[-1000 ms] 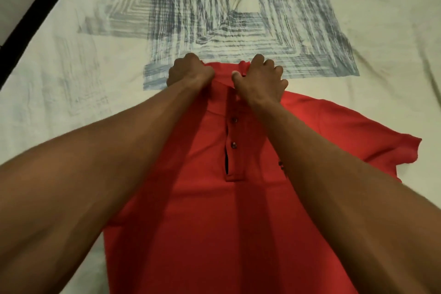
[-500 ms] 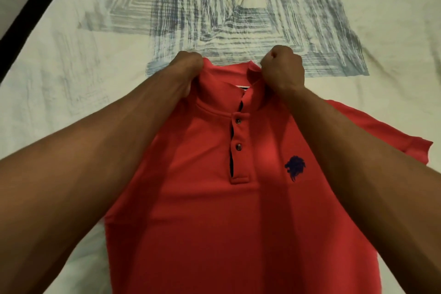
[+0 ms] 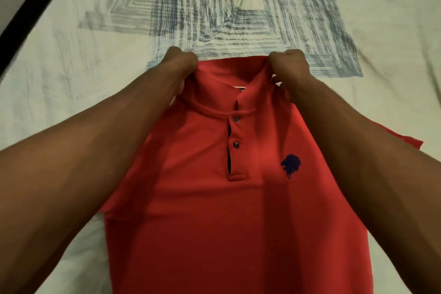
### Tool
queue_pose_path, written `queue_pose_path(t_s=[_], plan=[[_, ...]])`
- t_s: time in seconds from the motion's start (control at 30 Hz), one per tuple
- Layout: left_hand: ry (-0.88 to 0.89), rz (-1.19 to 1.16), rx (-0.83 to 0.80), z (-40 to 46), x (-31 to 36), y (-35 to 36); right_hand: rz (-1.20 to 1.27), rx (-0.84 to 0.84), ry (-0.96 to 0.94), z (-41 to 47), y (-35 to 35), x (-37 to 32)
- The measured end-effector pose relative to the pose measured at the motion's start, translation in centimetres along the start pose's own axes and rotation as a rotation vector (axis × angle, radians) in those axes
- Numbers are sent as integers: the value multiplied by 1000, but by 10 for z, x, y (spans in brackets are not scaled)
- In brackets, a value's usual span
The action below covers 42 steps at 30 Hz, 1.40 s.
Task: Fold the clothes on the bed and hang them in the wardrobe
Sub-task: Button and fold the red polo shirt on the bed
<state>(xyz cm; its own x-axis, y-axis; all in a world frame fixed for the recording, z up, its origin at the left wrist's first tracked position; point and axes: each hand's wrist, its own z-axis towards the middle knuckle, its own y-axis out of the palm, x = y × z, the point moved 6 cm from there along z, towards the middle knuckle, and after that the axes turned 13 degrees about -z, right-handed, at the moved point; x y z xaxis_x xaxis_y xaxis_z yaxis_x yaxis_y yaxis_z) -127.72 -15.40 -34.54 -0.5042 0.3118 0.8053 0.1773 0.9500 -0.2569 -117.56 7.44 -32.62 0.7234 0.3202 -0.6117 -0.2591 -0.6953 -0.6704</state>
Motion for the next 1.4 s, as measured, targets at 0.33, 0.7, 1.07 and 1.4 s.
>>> queue_pose_path(t_s=[0.33, 0.7, 1.07, 1.4], plan=[[54, 623, -17, -17, 2, -3, 49, -129, 183, 0, -9, 35], [814, 958, -394, -49, 26, 94, -118, -156, 99, -8, -6, 24], [747, 765, -162, -50, 23, 96, 261, -301, 34, -16, -1, 35], [922, 790, -328, -101, -11, 108, 657, -181, 216, -21, 9, 52]])
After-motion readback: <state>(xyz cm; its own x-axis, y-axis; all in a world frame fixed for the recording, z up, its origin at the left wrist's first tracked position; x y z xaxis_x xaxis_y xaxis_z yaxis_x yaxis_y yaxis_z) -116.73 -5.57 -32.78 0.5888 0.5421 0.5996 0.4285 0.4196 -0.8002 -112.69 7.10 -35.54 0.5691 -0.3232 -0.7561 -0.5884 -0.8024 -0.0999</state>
